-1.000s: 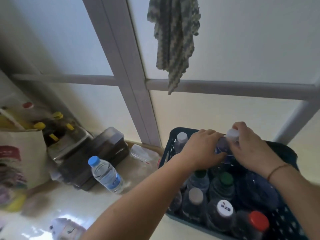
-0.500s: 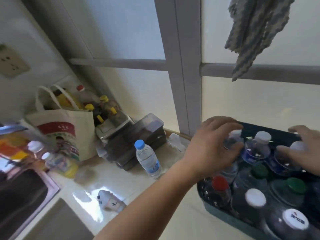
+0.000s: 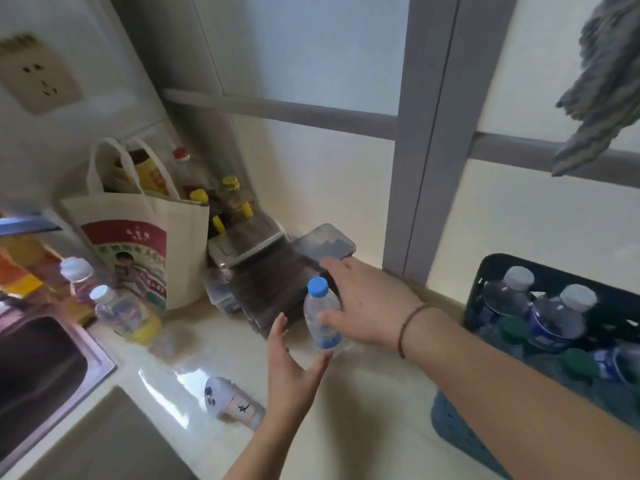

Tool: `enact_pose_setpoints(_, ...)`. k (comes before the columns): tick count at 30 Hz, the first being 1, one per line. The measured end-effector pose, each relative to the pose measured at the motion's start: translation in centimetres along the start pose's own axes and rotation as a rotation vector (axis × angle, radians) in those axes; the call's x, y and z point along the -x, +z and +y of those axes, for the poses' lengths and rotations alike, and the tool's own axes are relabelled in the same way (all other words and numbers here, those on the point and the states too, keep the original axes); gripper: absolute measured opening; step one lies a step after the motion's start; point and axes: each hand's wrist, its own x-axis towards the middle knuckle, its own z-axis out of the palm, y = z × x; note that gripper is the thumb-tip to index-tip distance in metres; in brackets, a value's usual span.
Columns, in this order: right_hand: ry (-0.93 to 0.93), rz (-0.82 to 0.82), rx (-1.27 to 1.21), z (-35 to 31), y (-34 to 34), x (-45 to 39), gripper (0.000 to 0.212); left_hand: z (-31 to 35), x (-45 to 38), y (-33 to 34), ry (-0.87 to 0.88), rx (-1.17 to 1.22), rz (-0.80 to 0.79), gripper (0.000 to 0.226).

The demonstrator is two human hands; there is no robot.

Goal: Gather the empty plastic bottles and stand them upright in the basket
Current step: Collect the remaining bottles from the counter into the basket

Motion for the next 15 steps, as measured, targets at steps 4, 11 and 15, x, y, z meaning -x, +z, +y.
enact_pose_setpoints(4,0.071,0.032,-0.078,-0.9,5.2,-2.7,0.064,-1.9,-1.3,1.4,-0.063,-0.022,-0.146,0.099)
enact_pose_setpoints(11,0.138,0.174,-0.294,-1.1,7.1,-3.2,0.038,-1.6,-2.3,2.3,-0.040,0.066,-0.241,0.079)
enact_pose_setpoints(15,0.110,0.235,-0.399,-0.9,6.6,-1.1,0.035,-1.4,-2.3,2.4,0.001,0.059,-0.283,0.073)
